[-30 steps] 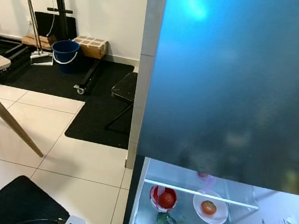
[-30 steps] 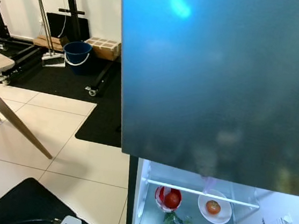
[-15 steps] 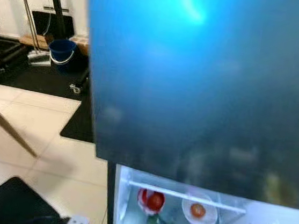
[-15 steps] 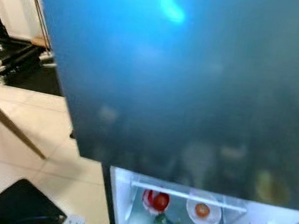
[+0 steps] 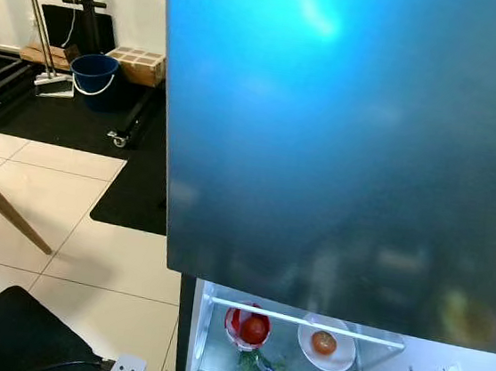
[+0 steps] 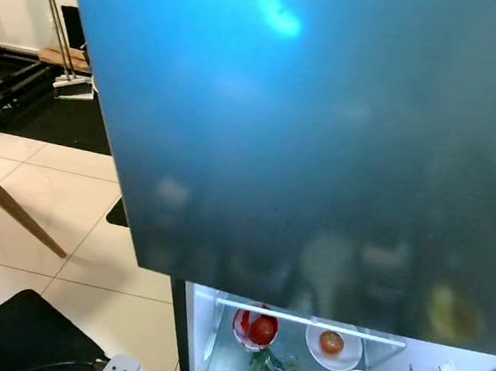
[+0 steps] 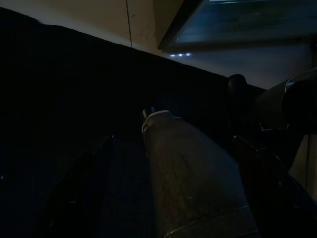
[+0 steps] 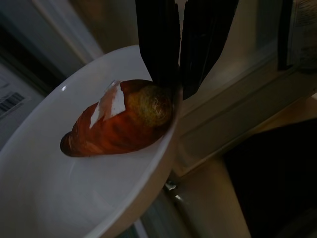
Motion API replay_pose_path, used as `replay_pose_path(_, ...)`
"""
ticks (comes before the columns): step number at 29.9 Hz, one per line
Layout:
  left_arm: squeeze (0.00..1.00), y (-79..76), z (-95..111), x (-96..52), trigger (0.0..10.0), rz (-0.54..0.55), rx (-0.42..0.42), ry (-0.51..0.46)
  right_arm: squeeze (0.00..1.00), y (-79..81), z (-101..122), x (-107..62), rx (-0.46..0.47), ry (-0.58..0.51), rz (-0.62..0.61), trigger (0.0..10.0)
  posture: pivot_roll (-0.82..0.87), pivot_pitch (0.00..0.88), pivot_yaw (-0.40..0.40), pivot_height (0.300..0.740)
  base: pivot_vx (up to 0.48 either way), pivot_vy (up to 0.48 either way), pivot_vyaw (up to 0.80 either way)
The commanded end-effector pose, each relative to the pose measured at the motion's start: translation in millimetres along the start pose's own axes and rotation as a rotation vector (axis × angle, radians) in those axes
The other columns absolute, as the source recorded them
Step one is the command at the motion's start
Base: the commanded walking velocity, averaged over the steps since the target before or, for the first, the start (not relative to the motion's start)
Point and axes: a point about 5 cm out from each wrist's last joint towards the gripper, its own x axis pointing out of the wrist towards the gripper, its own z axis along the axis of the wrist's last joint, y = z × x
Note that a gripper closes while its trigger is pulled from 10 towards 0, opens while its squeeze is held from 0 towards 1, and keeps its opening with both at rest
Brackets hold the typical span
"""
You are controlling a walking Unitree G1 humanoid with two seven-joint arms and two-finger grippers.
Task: Restocking fridge
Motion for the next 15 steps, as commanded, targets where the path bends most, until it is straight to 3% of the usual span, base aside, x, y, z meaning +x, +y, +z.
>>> replay_pose_path(1,0.0,-2.1,-6.5,-0.5,10.0,-0.003,-0.013,0.02,0.0,-5.7,1.5,-0.2,-0.001,-0.012,-0.02,10.0,0.04,0.0,-0.053,0.74,0.0,0.0,0.0)
replay_pose_path(6,0.0,2.7,0.1,-1.0,10.0,0.016,-0.05,-0.029,0.0,-22.3,24.9,0.1,0.007,-0.096,-0.073,10.0,0.04,0.0,-0.048,0.74,0.0,0.0,0.0)
replay_pose_path(15,0.0,9.1,10.9,-1.7,10.0,0.009,-0.028,-0.074,0.0,-38.0,36.1,-1.6,-0.033,-0.141,-0.113,10.0,0.04,0.0,-0.048,0.735,0.0,0.0,0.0)
